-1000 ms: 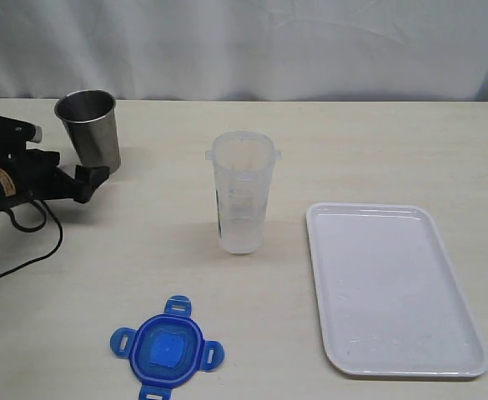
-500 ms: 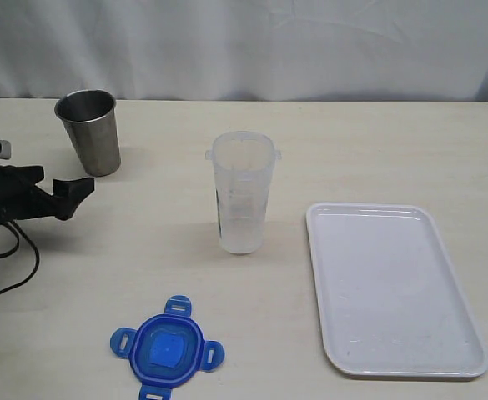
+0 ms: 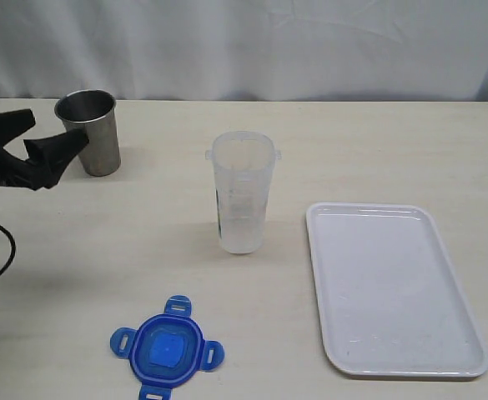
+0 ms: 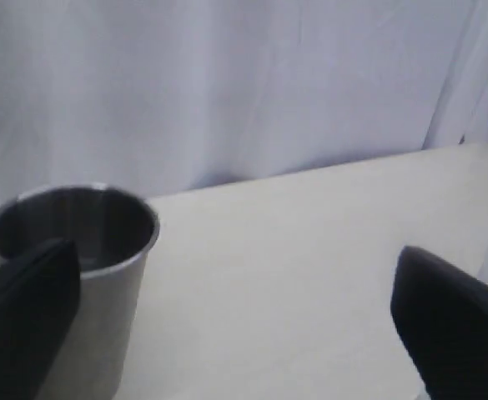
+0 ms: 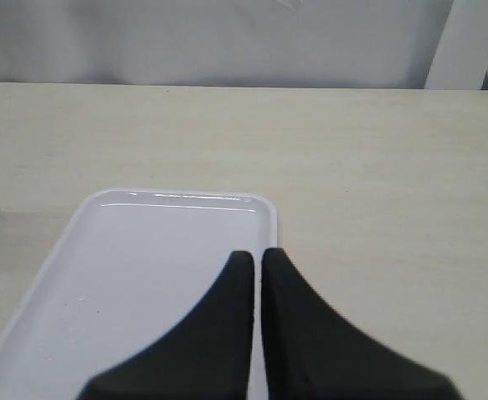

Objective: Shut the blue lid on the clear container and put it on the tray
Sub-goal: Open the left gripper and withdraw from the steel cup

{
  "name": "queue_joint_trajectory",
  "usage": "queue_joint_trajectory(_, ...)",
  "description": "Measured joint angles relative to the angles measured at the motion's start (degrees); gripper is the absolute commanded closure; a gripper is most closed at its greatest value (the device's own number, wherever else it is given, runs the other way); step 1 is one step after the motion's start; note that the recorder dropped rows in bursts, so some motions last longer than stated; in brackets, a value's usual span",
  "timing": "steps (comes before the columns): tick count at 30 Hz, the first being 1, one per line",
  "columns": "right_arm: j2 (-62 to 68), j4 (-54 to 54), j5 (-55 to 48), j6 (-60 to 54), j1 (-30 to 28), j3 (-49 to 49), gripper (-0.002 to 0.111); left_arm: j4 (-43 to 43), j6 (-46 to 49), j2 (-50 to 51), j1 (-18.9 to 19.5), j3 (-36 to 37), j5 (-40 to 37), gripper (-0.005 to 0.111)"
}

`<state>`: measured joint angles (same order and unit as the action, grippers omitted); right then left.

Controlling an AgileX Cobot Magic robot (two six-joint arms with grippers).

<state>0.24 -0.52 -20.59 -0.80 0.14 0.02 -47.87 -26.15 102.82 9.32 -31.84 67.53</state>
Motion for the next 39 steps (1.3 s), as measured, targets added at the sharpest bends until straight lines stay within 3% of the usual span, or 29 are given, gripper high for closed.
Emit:
queue_joint_trajectory(7, 0.0, 0.0, 0.0, 0.0, 0.0, 0.0, 0.104, -0.45, -8.39, -6.59, 0.0, 0.24, 1.78, 0.002)
queue_joint_trajectory(35, 0.0, 0.0, 0.0, 0.0, 0.0, 0.0, 0.104, -2.29, -11.54, -7.11, 0.0, 0.12, 1.83, 0.002)
queue_joint_trajectory(37, 0.0, 0.0, 0.0, 0.0, 0.0, 0.0, 0.104, -4.67, -10.85, -7.11, 0.0, 0.04, 1.83, 0.011)
queue_joint_trajectory(39, 0.0, 0.0, 0.0, 0.0, 0.0, 0.0, 0.104, -6.87, -10.26, -7.11, 0.0, 0.04, 1.83, 0.028)
